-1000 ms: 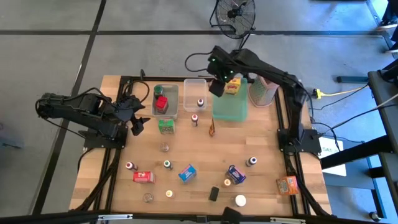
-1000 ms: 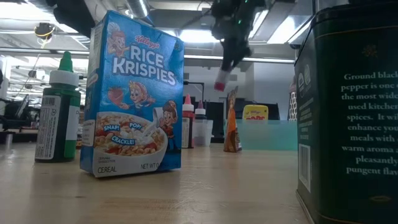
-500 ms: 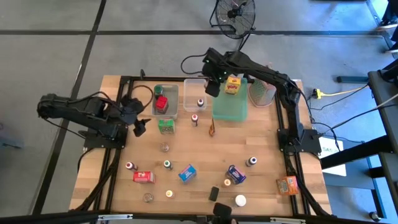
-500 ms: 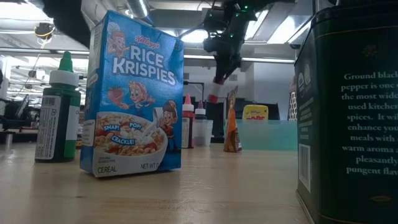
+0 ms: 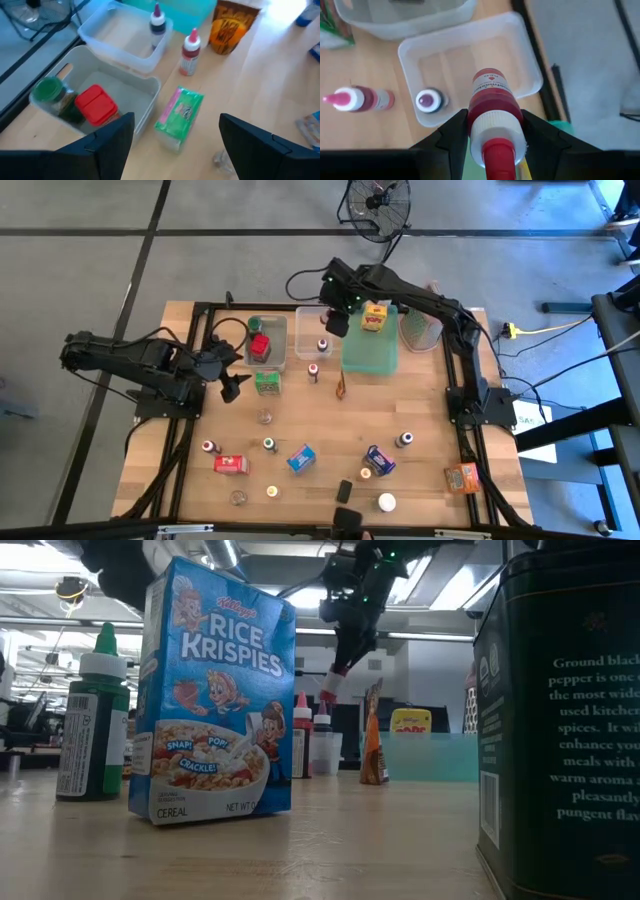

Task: Pick & Place Kitchen Items
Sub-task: Put the right red food coloring bottle into the transparent bin

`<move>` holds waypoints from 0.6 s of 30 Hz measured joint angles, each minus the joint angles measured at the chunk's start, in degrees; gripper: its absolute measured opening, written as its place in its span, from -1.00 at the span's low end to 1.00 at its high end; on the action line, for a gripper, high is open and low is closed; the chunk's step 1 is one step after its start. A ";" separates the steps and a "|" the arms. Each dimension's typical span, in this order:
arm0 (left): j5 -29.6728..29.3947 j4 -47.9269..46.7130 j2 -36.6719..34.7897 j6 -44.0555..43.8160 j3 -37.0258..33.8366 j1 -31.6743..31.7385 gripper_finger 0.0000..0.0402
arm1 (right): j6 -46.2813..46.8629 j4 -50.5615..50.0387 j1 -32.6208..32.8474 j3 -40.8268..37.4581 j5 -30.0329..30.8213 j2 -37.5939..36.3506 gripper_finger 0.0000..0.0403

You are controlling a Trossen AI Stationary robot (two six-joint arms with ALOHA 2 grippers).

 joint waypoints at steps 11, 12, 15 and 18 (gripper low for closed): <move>0.00 0.41 0.00 0.17 0.00 0.00 0.43 | -0.35 -0.10 0.92 -0.02 -1.62 4.69 -0.23; -0.03 0.41 0.00 0.17 0.00 0.00 0.43 | -0.36 -0.23 0.94 -0.02 -1.88 5.13 -0.23; -0.03 0.41 0.00 0.17 0.00 -0.02 0.43 | -0.47 -0.24 1.15 -0.02 -1.99 5.93 -0.23; -0.05 0.41 0.00 0.17 0.00 0.00 0.42 | -0.79 -0.29 1.19 -0.02 -2.31 6.57 -0.23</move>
